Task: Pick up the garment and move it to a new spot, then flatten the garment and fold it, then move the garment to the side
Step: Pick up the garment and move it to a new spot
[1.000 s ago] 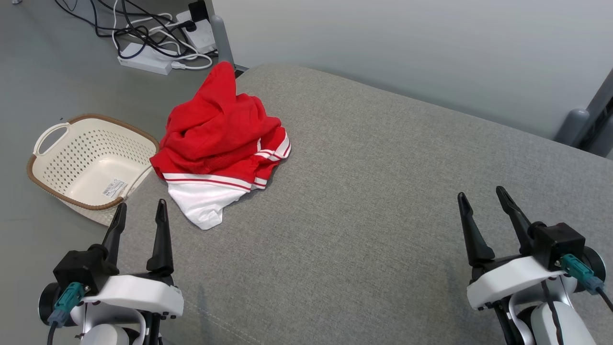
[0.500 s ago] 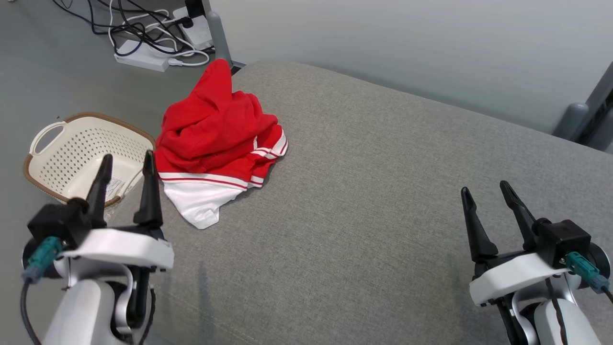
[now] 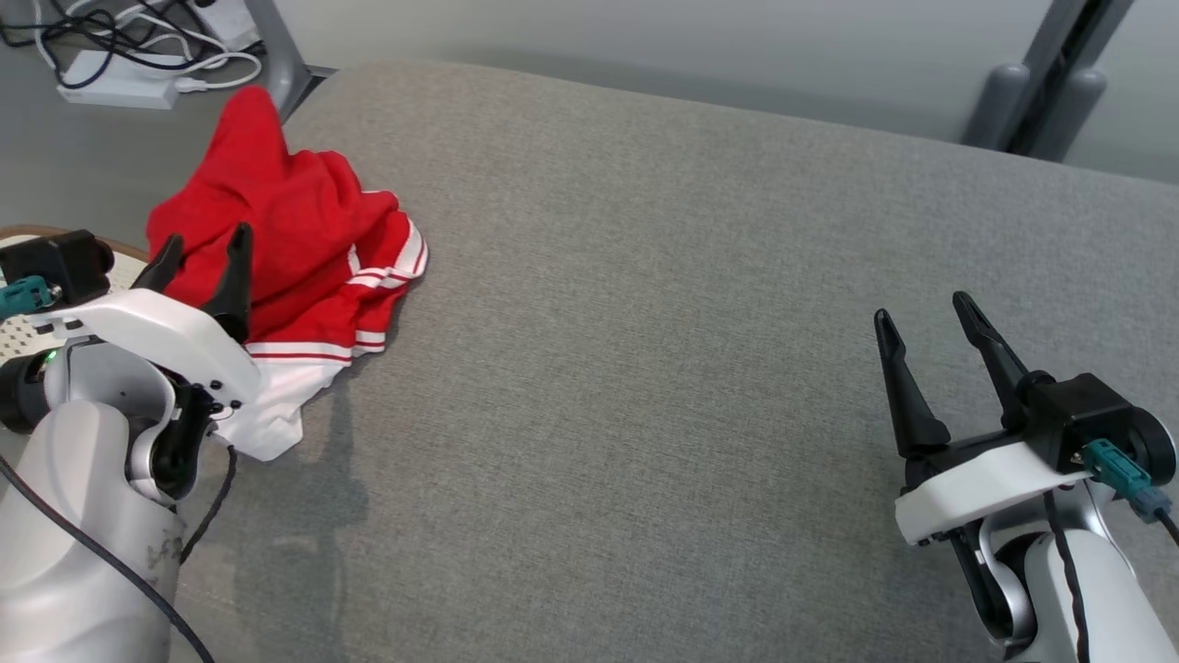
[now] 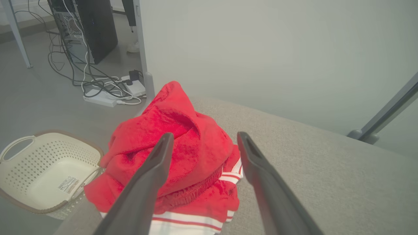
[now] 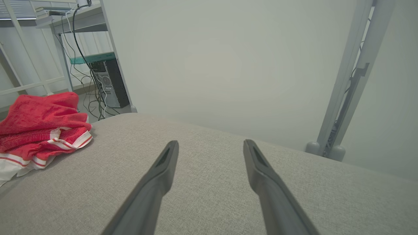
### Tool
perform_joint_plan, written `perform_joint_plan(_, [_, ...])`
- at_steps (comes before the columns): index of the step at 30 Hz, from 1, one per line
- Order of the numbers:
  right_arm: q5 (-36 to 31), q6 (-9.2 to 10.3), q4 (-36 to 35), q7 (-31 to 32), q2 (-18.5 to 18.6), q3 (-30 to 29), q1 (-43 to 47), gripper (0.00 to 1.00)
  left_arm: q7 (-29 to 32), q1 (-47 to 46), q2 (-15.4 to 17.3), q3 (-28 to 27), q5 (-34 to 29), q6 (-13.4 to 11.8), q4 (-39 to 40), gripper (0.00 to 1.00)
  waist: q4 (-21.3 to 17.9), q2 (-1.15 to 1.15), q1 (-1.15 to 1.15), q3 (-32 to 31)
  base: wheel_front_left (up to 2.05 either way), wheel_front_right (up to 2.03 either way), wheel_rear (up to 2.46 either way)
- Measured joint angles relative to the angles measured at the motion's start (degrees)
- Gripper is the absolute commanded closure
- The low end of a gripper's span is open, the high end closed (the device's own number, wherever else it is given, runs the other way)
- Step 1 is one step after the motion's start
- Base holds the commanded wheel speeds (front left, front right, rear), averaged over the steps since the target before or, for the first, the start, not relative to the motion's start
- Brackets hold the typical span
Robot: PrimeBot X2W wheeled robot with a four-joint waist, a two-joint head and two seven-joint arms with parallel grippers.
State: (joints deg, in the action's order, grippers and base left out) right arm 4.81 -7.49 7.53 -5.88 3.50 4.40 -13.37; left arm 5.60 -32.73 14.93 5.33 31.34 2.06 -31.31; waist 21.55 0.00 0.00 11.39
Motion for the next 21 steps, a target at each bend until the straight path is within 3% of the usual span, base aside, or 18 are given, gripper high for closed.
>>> perform_joint_plan(12, [0.01,0.00,-0.23,-0.55,0.47,0.11,-2.77,0.00,-0.29,-8.40,3.07,-0.64,0.89,1.48,-21.02,0.00,-6.14,0.00,0.00,7.08,0.00,0.00,0.00])
perform_joint_plan(13, [0.00,0.00,-0.23,-0.59,0.48,0.05,-2.83,0.00,-0.86,-8.83,3.30,-0.55,0.81,1.49,-22.02,0.41,-6.36,0.00,0.00,7.48,0.00,0.00,0.00])
perform_joint_plan(14, [-0.01,0.00,-0.21,-0.63,0.49,-0.01,-2.94,0.00,-1.64,-9.21,3.71,-0.42,0.45,1.77,-22.94,0.74,-6.52,0.00,0.00,7.81,0.00,0.00,0.00])
perform_joint_plan(15, [-0.03,0.00,-0.15,-0.64,0.53,-0.12,-3.07,0.00,-2.41,-9.71,3.87,-0.46,0.47,1.90,-23.74,1.00,-6.63,0.00,0.00,8.07,0.00,0.00,0.00])
perform_joint_plan(21, [-0.26,0.00,0.54,-1.21,0.44,-0.15,-3.72,0.00,-10.05,-11.85,4.52,-0.30,-0.60,1.92,-26.03,1.00,-6.26,0.00,0.00,7.74,0.00,0.00,0.00])
